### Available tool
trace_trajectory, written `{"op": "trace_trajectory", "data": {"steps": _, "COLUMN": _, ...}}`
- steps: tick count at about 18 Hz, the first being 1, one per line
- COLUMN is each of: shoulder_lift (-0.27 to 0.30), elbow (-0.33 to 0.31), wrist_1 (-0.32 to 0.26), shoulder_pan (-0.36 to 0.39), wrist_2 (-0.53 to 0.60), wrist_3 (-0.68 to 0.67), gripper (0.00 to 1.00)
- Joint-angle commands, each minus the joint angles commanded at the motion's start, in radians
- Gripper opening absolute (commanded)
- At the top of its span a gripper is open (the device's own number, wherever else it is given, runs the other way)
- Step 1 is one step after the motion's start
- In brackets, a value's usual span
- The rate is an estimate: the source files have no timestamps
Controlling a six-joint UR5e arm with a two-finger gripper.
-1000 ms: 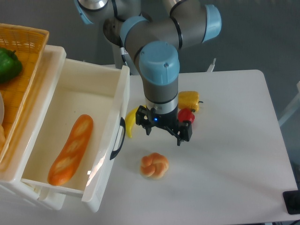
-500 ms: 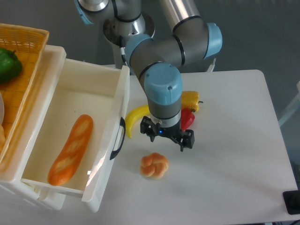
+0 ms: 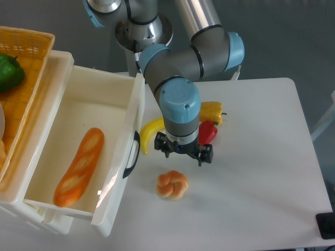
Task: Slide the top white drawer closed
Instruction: 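Move the gripper down and toward the open white drawer's front panel, then push the drawer front with the gripper side, sliding the drawer inward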
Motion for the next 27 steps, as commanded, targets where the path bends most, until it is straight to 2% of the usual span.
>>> {"op": "trace_trajectory", "data": {"steps": 8, "shoulder_lift": 0.000, "elbow": 0.000, "wrist_1": -0.003, "shoulder_pan": -0.014, "wrist_2": -0.061, "wrist_3": -0.009, "gripper": 1.00}}
{"op": "trace_trajectory", "data": {"steps": 22, "shoulder_lift": -0.002, "elbow": -0.002, "wrist_1": -0.005, "shoulder_pan": -0.064, "wrist_2": -0.077, "wrist_3": -0.057, "gripper": 1.00}}
{"op": "trace_trajectory", "data": {"steps": 27, "shoulder_lift": 0.008, "elbow": 0.000, "wrist_1": -0.008, "shoulder_pan": -0.063, "wrist_2": -0.127, "wrist_3": -0.055, "gripper": 1.00}}
